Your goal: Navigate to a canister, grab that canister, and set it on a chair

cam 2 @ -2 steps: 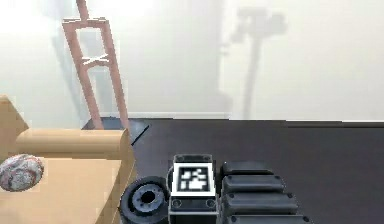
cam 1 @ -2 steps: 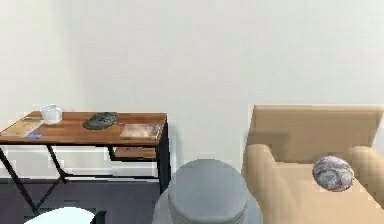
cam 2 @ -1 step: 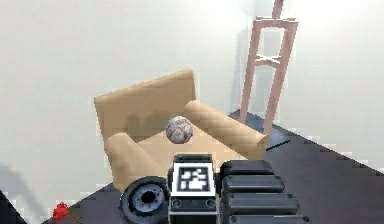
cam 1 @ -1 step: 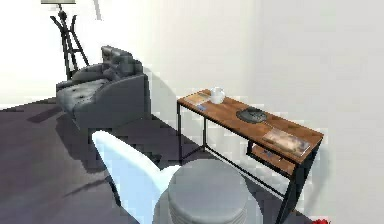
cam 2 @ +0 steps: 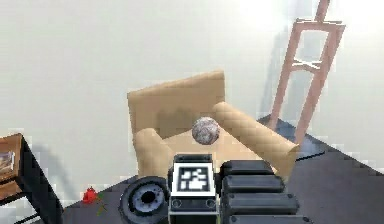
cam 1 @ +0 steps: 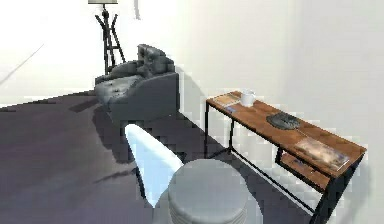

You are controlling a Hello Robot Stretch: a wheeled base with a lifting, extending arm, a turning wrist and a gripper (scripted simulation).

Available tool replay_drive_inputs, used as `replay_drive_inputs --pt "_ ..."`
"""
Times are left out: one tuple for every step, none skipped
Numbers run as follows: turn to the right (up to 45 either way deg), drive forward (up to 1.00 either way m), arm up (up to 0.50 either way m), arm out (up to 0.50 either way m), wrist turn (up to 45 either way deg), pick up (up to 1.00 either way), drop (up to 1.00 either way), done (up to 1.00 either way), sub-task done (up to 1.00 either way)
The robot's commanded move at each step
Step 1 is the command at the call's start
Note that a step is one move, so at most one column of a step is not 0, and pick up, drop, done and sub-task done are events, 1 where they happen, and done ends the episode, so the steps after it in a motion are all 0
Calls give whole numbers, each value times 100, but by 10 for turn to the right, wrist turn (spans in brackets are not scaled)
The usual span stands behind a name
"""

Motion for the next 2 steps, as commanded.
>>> replay_drive_inputs --pt "390 0 0 0 0 0 0 0 0" --pt "0 70 0 0 0 0 0 0 0"
